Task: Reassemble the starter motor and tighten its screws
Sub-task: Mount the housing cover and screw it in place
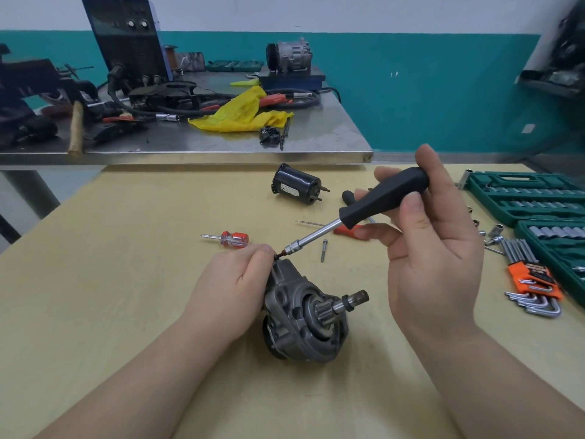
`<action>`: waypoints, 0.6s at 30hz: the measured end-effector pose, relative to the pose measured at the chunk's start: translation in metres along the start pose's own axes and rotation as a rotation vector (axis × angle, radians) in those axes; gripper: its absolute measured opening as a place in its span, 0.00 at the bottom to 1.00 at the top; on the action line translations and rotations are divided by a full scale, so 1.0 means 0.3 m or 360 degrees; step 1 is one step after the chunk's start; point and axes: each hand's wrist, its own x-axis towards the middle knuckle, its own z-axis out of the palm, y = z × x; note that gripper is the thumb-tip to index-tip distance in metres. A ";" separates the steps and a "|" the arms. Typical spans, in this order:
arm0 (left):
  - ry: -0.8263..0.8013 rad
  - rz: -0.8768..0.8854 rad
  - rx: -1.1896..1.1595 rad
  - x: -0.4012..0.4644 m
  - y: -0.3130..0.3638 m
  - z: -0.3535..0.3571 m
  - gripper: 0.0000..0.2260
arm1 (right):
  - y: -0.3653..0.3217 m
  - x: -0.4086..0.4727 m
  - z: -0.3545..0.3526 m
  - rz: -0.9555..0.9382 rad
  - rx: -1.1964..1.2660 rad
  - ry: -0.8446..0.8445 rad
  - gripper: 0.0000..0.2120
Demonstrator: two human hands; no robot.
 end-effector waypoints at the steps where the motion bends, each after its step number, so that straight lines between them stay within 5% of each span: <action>1: -0.0001 -0.0003 -0.0011 0.000 0.002 0.000 0.15 | -0.001 -0.002 0.000 -0.0012 0.0008 -0.0024 0.19; 18: 0.0005 -0.0033 -0.0025 -0.001 -0.006 0.003 0.15 | -0.018 0.011 0.011 0.0045 0.0033 0.0124 0.11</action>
